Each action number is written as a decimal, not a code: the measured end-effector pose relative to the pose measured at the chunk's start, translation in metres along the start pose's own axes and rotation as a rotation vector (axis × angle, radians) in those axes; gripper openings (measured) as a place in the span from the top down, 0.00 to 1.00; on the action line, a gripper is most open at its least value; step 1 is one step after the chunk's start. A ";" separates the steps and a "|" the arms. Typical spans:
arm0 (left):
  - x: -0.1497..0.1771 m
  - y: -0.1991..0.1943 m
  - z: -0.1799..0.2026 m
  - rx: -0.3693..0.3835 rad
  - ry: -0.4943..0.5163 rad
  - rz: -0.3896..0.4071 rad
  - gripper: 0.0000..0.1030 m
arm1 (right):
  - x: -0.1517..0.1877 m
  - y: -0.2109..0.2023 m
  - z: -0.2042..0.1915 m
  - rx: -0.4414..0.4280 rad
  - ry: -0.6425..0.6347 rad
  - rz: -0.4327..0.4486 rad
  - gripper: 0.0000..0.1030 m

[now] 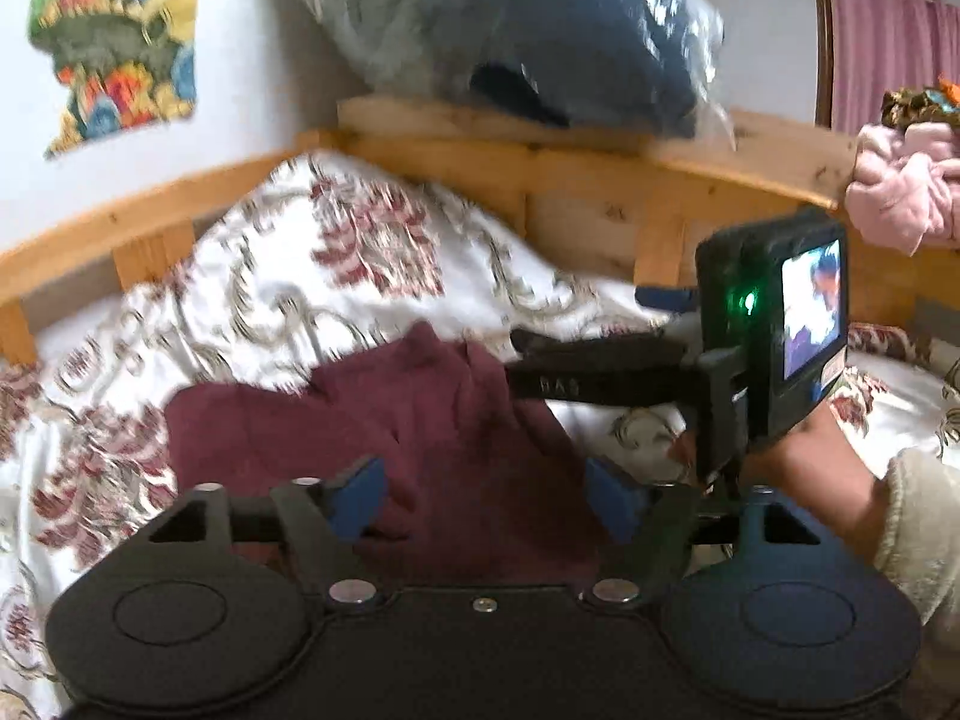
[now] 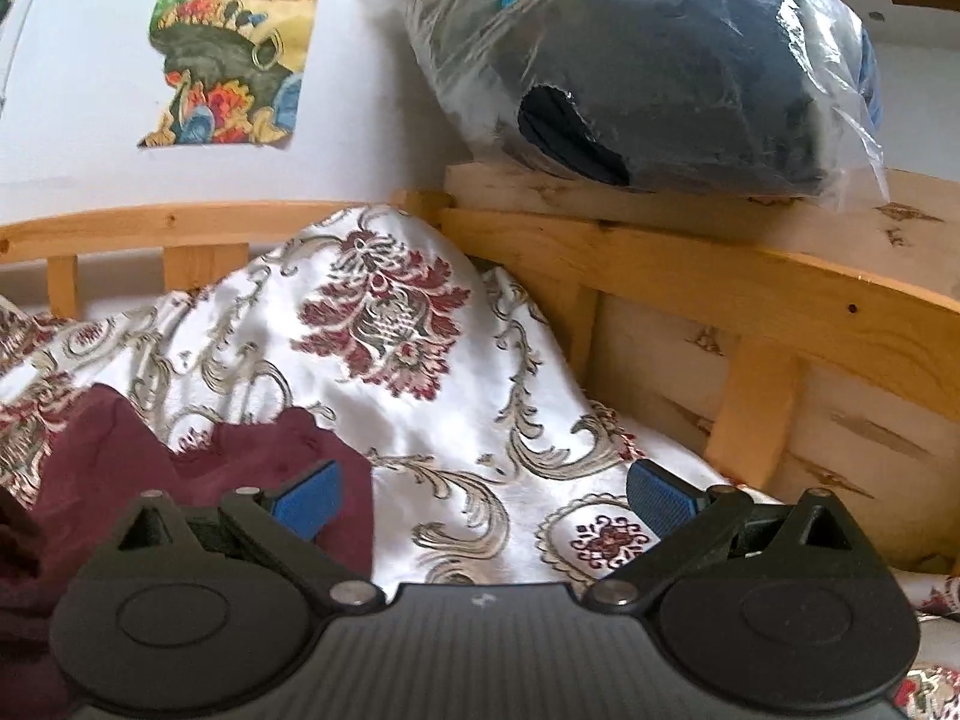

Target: Fold small clothes

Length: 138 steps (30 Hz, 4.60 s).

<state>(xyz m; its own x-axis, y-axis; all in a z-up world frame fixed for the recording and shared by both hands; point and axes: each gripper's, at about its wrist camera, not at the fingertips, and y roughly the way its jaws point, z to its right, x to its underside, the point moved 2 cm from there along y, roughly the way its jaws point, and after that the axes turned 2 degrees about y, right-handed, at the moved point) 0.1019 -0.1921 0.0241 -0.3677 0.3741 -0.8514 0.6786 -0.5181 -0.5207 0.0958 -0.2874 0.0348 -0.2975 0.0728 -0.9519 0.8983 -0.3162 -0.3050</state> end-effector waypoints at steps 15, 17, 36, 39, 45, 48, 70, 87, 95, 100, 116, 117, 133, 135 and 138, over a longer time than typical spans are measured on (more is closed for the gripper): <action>0.053 0.015 -0.054 -0.235 -0.035 -0.175 0.19 | -0.006 -0.008 -0.048 -0.500 0.056 -0.051 0.28; 0.058 0.017 -0.056 -0.220 -0.028 -0.185 0.22 | -0.004 0.000 -0.060 -0.527 0.021 -0.101 0.39; 0.070 0.020 -0.045 -0.248 0.124 -0.194 0.53 | 0.002 -0.010 -0.074 -0.490 -0.048 -0.278 0.94; 0.072 0.021 -0.041 -0.250 0.162 -0.191 0.57 | 0.010 -0.005 -0.069 -0.475 -0.034 -0.328 0.94; 0.075 0.020 -0.039 -0.261 0.187 -0.188 0.62 | 0.011 0.005 -0.055 -0.495 0.092 -0.354 0.65; 0.076 0.020 -0.039 -0.262 0.187 -0.189 0.62 | 0.010 0.013 -0.050 -0.498 0.134 -0.347 0.49; 0.066 0.015 -0.021 -0.225 0.218 -0.100 0.75 | -0.021 0.016 -0.072 -0.481 -0.010 -0.148 0.88; 0.067 0.031 0.022 -0.143 0.344 -0.063 0.77 | -0.007 0.021 -0.010 -0.326 0.004 -0.189 0.90; 0.079 0.028 0.028 -0.147 0.356 -0.068 0.74 | 0.004 0.021 -0.007 -0.304 0.007 -0.258 0.90; 0.086 0.028 0.035 -0.151 0.380 -0.064 0.68 | 0.005 0.021 -0.002 -0.321 0.042 -0.269 0.86; 0.071 -0.001 -0.007 -0.031 0.115 -0.012 0.32 | 0.010 -0.003 -0.038 -0.488 -0.168 -0.288 0.07; 0.071 -0.006 -0.014 -0.049 0.103 -0.005 0.28 | 0.011 -0.004 -0.041 -0.479 -0.205 -0.300 0.06; 0.014 0.083 -0.166 -0.310 -0.233 -0.108 0.20 | 0.031 0.002 -0.025 -0.470 -0.263 -0.380 0.00; 0.012 0.104 -0.177 -0.321 -0.253 -0.138 0.27 | 0.032 0.004 -0.025 -0.473 -0.256 -0.380 0.00; 0.010 0.124 -0.180 -0.266 -0.232 -0.167 0.29 | 0.032 0.004 -0.025 -0.473 -0.254 -0.379 0.00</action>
<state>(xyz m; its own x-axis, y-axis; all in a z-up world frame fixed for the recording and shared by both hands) 0.2965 -0.1139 -0.0378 -0.6003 0.2366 -0.7639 0.7273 -0.2359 -0.6446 0.0983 -0.2629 0.0019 -0.6361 -0.1461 -0.7577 0.7446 0.1416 -0.6524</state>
